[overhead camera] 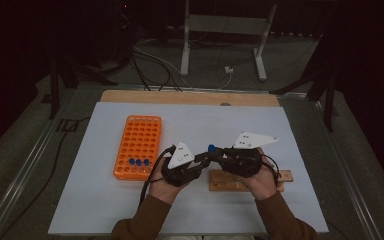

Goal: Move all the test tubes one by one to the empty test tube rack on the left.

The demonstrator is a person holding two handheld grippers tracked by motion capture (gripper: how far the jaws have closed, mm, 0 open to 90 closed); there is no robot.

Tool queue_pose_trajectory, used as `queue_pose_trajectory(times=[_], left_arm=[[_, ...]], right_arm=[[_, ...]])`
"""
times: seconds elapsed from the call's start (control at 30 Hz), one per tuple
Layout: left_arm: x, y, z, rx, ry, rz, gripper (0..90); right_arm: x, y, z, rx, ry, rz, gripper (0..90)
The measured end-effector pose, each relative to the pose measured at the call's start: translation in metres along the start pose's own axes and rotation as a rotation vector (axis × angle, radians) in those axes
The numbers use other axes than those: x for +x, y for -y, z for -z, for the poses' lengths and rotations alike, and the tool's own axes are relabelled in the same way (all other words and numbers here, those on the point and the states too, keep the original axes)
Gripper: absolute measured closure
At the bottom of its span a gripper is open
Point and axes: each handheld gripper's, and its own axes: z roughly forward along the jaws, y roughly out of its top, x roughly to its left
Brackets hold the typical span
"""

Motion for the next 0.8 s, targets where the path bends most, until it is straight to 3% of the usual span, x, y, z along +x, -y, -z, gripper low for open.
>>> queue_pose_trajectory(times=[0.27, 0.37, 0.5, 0.8], left_arm=[[0.001, 0.002, 0.000, -0.004, 0.003, 0.005, 78.3], [0.003, 0.002, 0.000, 0.003, -0.013, 0.016, 78.4], [0.008, 0.003, 0.002, 0.008, -0.040, 0.040, 78.4], [0.016, 0.003, 0.011, 0.001, -0.079, 0.071, 78.4]], right_arm=[[0.000, 0.000, -0.001, 0.005, -0.005, 0.000, 75.0], [-0.001, 0.000, 0.000, -0.003, -0.029, -0.002, 62.3], [-0.003, 0.000, 0.002, -0.010, -0.027, -0.008, 46.4], [-0.009, 0.003, 0.009, -0.021, 0.057, -0.033, 14.5]])
